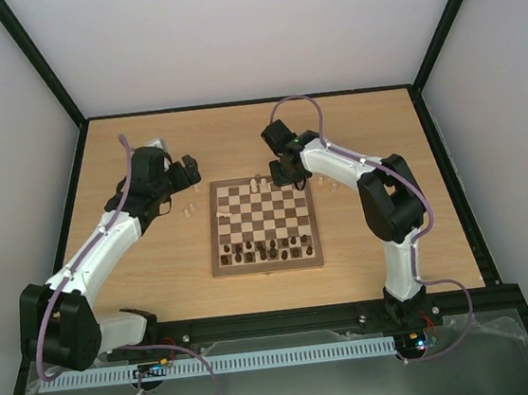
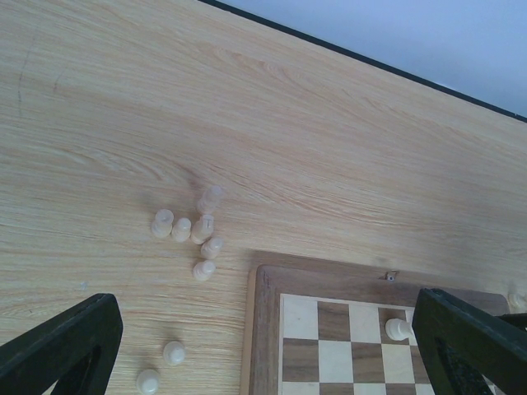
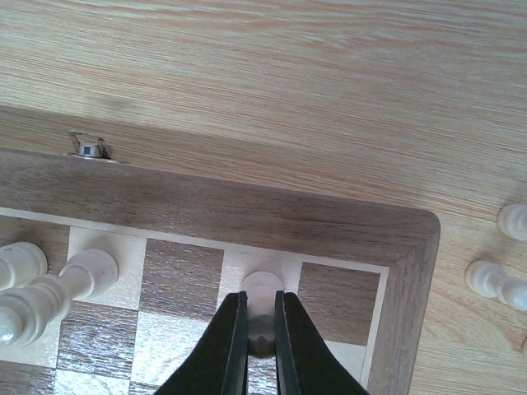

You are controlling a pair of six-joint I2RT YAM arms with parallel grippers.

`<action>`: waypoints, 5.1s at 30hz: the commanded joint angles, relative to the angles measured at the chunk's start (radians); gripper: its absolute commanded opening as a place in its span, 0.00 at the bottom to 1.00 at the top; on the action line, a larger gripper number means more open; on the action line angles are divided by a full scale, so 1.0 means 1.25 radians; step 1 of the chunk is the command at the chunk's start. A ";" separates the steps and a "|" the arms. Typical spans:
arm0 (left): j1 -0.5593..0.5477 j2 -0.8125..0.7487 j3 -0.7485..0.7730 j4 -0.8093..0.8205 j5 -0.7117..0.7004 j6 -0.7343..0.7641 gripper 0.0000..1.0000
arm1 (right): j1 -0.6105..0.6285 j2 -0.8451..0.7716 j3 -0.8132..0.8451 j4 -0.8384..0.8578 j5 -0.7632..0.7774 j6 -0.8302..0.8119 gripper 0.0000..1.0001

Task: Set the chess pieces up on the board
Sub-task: Place the chess piece on the chessboard, then pick up the chess piece at the center of the board, then place the chess piece on the chessboard.

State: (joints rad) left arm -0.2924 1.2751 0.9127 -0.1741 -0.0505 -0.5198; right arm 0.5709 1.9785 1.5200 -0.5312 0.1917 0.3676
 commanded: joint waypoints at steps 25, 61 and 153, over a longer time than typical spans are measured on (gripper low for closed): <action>-0.002 -0.012 -0.007 -0.003 -0.007 0.002 1.00 | 0.005 -0.076 -0.011 -0.005 0.015 0.013 0.55; -0.002 -0.018 -0.016 0.008 0.012 0.004 0.99 | -0.189 -0.249 -0.372 0.108 0.045 0.036 0.53; -0.001 -0.003 -0.011 0.013 -0.006 0.001 0.99 | -0.053 -0.045 -0.101 0.042 -0.026 0.030 0.08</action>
State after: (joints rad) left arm -0.2924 1.2697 0.8944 -0.1658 -0.0463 -0.5198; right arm 0.4980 1.8957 1.3682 -0.4427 0.1619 0.4080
